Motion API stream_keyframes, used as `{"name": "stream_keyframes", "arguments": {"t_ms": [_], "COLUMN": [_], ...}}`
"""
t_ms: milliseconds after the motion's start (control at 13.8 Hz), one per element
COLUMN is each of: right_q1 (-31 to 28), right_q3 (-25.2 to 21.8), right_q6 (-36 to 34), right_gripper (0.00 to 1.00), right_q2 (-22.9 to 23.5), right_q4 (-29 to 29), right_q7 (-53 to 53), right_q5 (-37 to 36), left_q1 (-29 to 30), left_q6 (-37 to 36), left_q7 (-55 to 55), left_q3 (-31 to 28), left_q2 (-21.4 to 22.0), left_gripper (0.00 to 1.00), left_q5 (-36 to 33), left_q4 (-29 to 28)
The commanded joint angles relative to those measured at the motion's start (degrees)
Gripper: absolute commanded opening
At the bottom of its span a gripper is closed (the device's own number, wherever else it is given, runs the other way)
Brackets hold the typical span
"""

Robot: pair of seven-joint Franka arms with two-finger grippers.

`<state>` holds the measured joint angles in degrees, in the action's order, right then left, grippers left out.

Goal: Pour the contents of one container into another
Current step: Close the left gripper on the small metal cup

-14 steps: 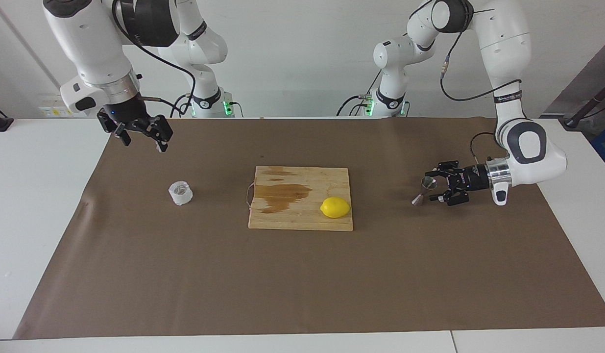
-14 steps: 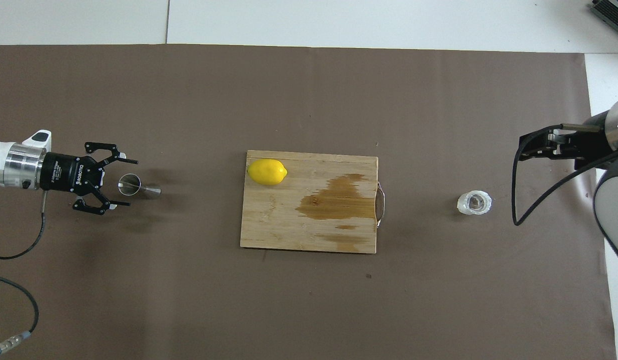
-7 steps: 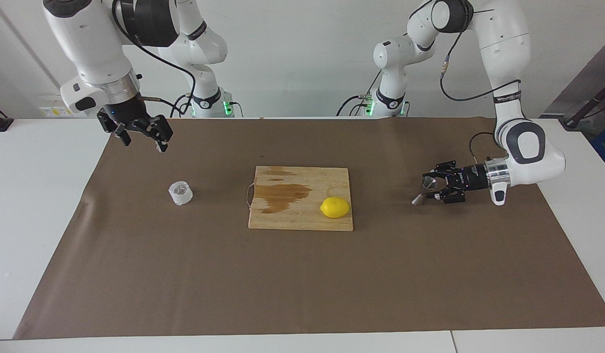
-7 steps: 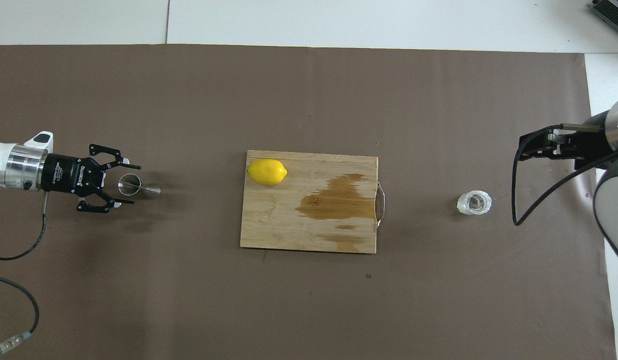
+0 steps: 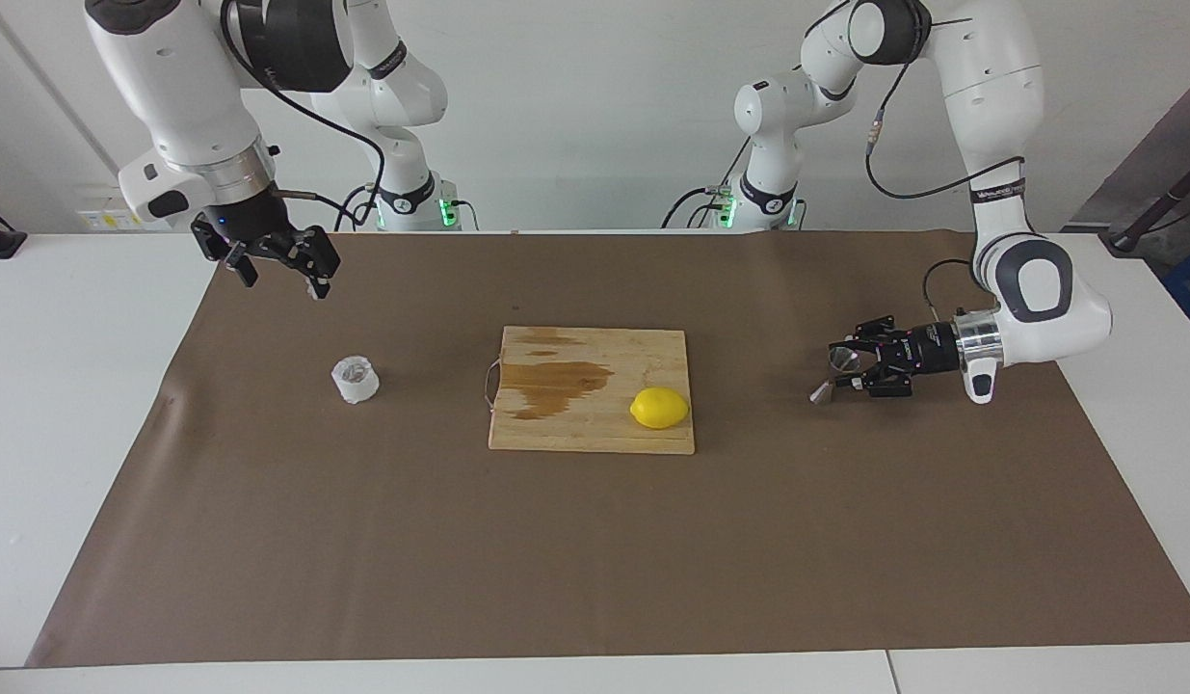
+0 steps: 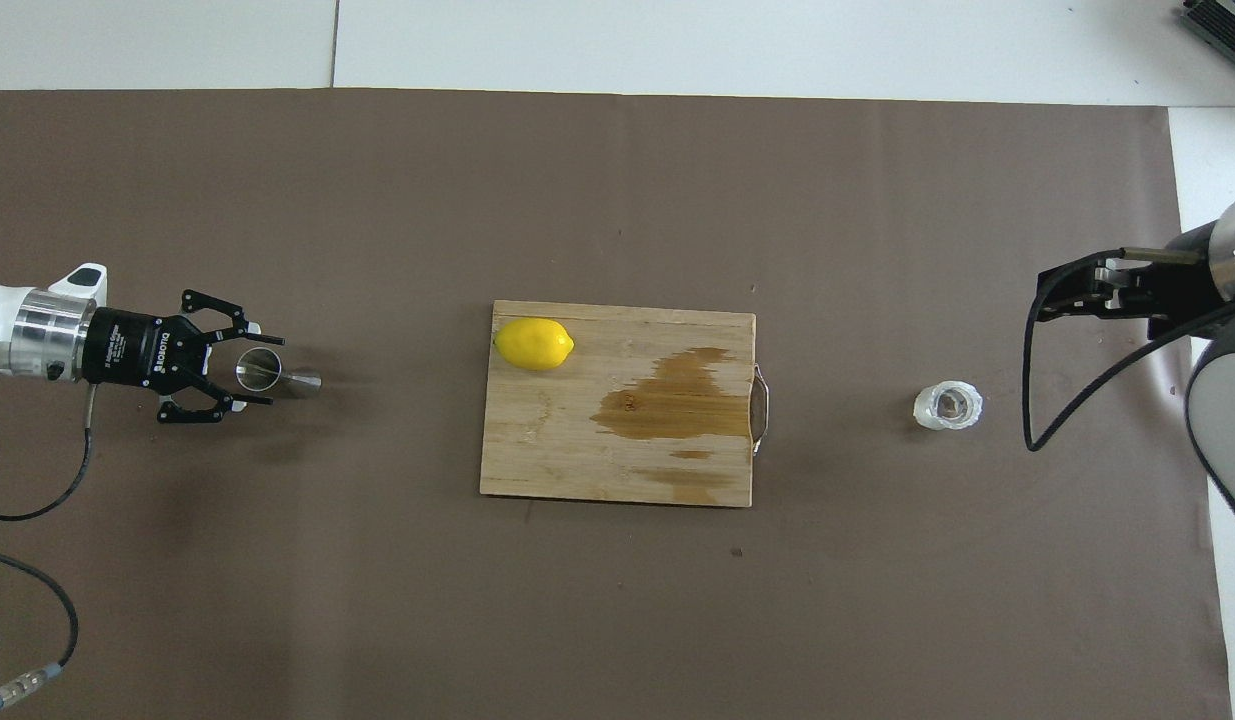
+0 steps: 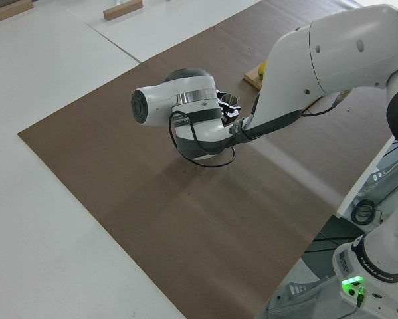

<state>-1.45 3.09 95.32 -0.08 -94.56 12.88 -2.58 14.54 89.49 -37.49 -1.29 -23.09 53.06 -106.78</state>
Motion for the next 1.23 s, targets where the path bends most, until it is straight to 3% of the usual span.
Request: {"name": "stream_keyframes", "arguments": {"t_ms": [0, 145, 506, 579, 940, 1085, 1157], "right_q1": [-0.7, -0.7, -0.7, -0.7, -0.7, -0.7, -0.7], "right_q3": [0.2, 0.2, 0.2, 0.2, 0.2, 0.2, 0.2], "right_q6": [-0.7, -0.7, -0.7, -0.7, -0.7, -0.7, -0.7], "right_gripper": [1.0, 1.0, 1.0, 1.0, 1.0, 1.0, 1.0], "right_q2": [-0.8, -0.8, -0.8, -0.8, -0.8, -0.8, -0.8], "right_q4": [-0.4, -0.5, -0.4, -0.4, -0.5, -0.4, -0.4], "right_q7": [-0.8, -0.8, -0.8, -0.8, -0.8, -0.8, -0.8], "right_q5": [0.6, 0.6, 0.6, 0.6, 0.6, 0.6, 0.6], "left_q1": [-0.3, -0.3, -0.3, -0.3, -0.2, 0.0, -0.3], "left_q6": [-0.7, -0.7, -0.8, -1.1, -1.9, -2.5, -3.0], "left_q7": [-2.1, -2.2, -2.3, -2.3, -3.6, -3.6, -3.7], "left_q3": [-0.4, -0.4, -0.3, -0.3, -0.3, -0.3, -0.3], "left_q2": [0.7, 0.7, 0.7, 0.7, 0.7, 0.8, 0.8], "left_gripper": [0.67, 0.64, 0.41, 0.31, 0.14, 0.0, 0.0], "left_q5": [1.0, 1.1, 1.3, 1.6, 2.1, 2.7, 3.0], "left_q4": [-0.5, -0.5, -0.4, -0.4, -0.2, -0.2, -0.1]}}
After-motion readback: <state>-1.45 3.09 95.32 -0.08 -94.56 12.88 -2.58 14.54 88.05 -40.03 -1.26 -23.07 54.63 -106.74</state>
